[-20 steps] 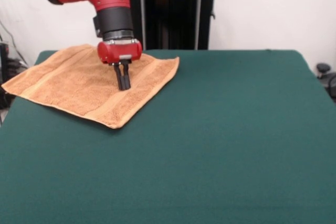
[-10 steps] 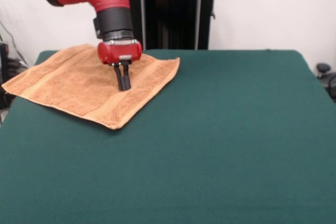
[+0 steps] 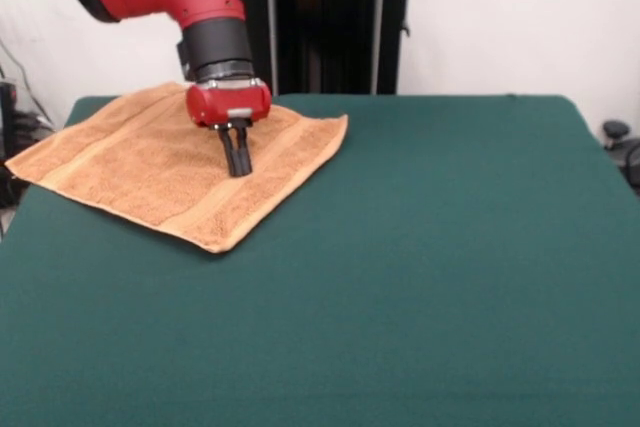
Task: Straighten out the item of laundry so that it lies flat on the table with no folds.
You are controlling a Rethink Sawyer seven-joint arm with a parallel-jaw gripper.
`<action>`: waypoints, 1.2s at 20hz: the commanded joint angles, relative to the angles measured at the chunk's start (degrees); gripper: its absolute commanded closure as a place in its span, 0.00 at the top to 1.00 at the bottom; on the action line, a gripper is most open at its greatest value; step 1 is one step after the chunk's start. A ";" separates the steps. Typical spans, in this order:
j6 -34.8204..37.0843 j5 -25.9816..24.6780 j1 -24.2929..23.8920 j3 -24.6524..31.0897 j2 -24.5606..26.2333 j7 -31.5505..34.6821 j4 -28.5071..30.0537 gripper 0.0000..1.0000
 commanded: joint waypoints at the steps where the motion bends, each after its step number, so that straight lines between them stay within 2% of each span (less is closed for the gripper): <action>1: -0.21 -0.68 3.87 17.59 8.47 21.40 -12.43 0.00; 8: 0.96 -0.55 3.12 19.98 8.99 21.08 -13.34 0.00; 18: 7.20 0.46 1.71 23.66 8.70 19.32 -14.56 0.00; 21: 10.05 3.68 2.60 22.39 7.56 16.69 -14.75 0.00; 24: 11.92 2.55 1.63 24.10 8.19 16.61 -15.95 0.00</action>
